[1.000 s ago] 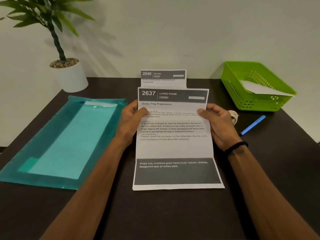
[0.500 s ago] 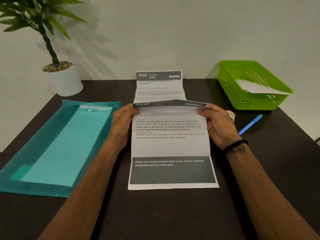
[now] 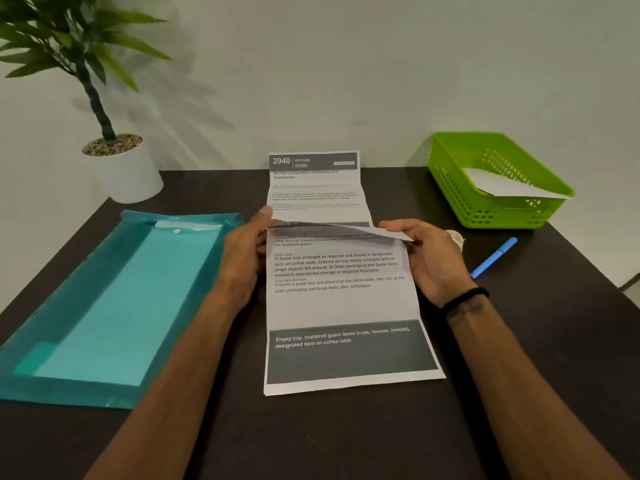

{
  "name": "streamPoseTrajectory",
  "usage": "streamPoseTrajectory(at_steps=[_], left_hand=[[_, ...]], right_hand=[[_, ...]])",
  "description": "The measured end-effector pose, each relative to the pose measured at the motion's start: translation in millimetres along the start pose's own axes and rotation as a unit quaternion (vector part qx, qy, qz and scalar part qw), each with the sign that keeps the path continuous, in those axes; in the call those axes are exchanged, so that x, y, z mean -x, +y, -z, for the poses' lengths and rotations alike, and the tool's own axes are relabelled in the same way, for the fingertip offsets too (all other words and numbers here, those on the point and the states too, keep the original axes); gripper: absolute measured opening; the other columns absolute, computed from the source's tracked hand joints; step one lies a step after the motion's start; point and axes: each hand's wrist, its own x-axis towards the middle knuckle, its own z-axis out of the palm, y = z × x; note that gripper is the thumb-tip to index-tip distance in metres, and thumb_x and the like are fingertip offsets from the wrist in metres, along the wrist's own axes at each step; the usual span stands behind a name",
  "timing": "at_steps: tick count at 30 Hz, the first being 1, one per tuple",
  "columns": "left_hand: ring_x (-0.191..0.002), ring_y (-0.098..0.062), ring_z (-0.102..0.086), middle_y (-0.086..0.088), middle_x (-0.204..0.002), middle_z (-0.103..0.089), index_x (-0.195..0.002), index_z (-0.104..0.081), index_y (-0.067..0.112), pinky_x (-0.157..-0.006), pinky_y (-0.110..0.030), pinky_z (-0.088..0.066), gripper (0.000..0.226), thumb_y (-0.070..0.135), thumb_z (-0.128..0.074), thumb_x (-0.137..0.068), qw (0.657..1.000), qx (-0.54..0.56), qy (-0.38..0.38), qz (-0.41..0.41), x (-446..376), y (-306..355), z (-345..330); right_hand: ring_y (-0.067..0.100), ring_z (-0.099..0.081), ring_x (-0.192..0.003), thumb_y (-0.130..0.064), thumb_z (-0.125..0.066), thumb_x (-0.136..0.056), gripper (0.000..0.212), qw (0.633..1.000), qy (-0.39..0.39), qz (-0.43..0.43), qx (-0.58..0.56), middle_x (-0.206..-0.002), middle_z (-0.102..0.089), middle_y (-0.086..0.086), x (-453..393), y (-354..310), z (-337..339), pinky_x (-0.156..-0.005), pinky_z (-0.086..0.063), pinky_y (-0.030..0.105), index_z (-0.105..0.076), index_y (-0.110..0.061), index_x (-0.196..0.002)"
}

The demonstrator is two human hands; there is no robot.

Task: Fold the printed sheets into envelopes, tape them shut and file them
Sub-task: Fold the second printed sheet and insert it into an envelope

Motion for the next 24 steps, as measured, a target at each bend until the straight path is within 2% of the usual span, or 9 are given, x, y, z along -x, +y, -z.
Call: streamPoseTrajectory(at_steps=[2,5,7,11,15,18,20,22,24], left_hand=[[-0.085,-0.025,-0.071,-0.012,-0.094,-0.077,-0.097,-0.078,0.006,-0.081,-0.035,-0.057,0.027,0.029,-0.063,-0.1,1.0,-0.013,-0.014,-0.019,1.9,-1.2,-0.8],[-0.084,-0.016,-0.071,-0.006,-0.095,-0.077,-0.102,-0.076,0.006,-0.076,-0.026,-0.059,0.012,0.013,-0.071,-0.094,1.0,-0.015,-0.015,-0.017,1.7,-2.7,1.4],[-0.083,-0.014,-0.071,-0.004,-0.095,-0.078,-0.104,-0.076,0.008,-0.074,-0.023,-0.059,0.014,0.011,-0.075,-0.09,0.999,-0.022,-0.024,-0.015,1.0,-3.3,2.6],[-0.084,-0.015,-0.073,-0.005,-0.093,-0.078,-0.103,-0.078,0.012,-0.08,-0.027,-0.059,0.023,0.022,-0.083,-0.082,0.997,-0.062,-0.046,-0.022,2.9,-3.9,2.2],[-0.098,-0.015,-0.074,0.004,-0.104,-0.08,-0.102,-0.082,0.026,-0.094,-0.036,-0.057,0.032,0.048,-0.082,-0.078,0.971,-0.221,-0.09,-0.019,4.8,0.8,5.2],[-0.095,-0.012,-0.076,0.01,-0.1,-0.08,-0.104,-0.081,0.031,-0.092,-0.039,-0.06,0.032,0.05,-0.083,-0.079,0.941,-0.313,-0.126,0.014,6.3,4.6,7.7],[-0.092,-0.009,-0.075,0.012,-0.098,-0.079,-0.103,-0.08,0.03,-0.09,-0.036,-0.061,0.026,0.043,-0.084,-0.081,0.935,-0.329,-0.13,0.012,7.8,6.8,7.7],[-0.093,-0.005,-0.073,0.015,-0.099,-0.078,-0.102,-0.079,0.033,-0.088,-0.03,-0.06,0.024,0.042,-0.085,-0.08,0.932,-0.342,-0.122,-0.001,7.9,7.7,6.5],[-0.095,-0.001,-0.069,0.021,-0.102,-0.074,-0.1,-0.077,0.037,-0.085,-0.02,-0.055,0.023,0.047,-0.084,-0.08,0.912,-0.394,-0.105,-0.035,7.9,6.9,4.4]], right_hand=[[0.025,-0.077,-0.087,-0.001,-0.04,-0.09,0.034,0.999,-0.004,-0.028,-0.042,-0.101,-0.08,0.013,2.2,-1.3,-2.1,-0.078,-0.062,0.038,-0.071,0.0,-0.077],[0.029,-0.074,-0.096,-0.013,-0.042,-0.092,0.034,0.998,-0.002,-0.034,-0.057,-0.109,-0.078,0.02,1.6,-1.1,0.1,-0.085,-0.058,0.038,-0.067,0.004,-0.078],[0.027,-0.072,-0.096,-0.019,-0.05,-0.095,0.031,1.0,0.005,-0.023,-0.02,-0.11,-0.078,0.019,0.4,-0.9,1.9,-0.087,-0.057,0.037,-0.067,0.002,-0.08],[0.025,-0.074,-0.091,-0.008,-0.077,-0.089,0.005,0.995,0.001,0.052,0.091,-0.101,-0.08,0.011,1.0,1.2,5.6,-0.08,-0.061,0.035,-0.076,-0.005,-0.093],[0.023,-0.075,-0.091,-0.007,-0.088,-0.08,0.019,0.983,-0.008,0.099,0.155,-0.101,-0.08,0.013,2.4,4.0,6.8,-0.092,-0.06,0.04,-0.079,-0.008,-0.096],[0.022,-0.074,-0.096,-0.012,-0.09,-0.079,0.02,0.975,-0.017,0.111,0.191,-0.101,-0.081,0.01,1.8,4.9,7.9,-0.099,-0.057,0.042,-0.079,-0.011,-0.096],[0.02,-0.074,-0.096,-0.015,-0.09,-0.08,0.018,0.966,-0.036,0.112,0.229,-0.1,-0.081,0.006,3.1,3.7,7.4,-0.098,-0.057,0.039,-0.079,-0.012,-0.095],[0.017,-0.075,-0.091,-0.019,-0.09,-0.081,0.017,0.949,-0.054,0.121,0.287,-0.094,-0.081,0.002,5.5,1.2,5.2,-0.089,-0.058,0.032,-0.079,-0.013,-0.092],[0.016,-0.074,-0.081,-0.024,-0.091,-0.08,0.017,0.925,-0.075,0.13,0.35,-0.087,-0.08,0.0,7.5,0.6,1.8,-0.078,-0.058,0.028,-0.078,-0.015,-0.087]])
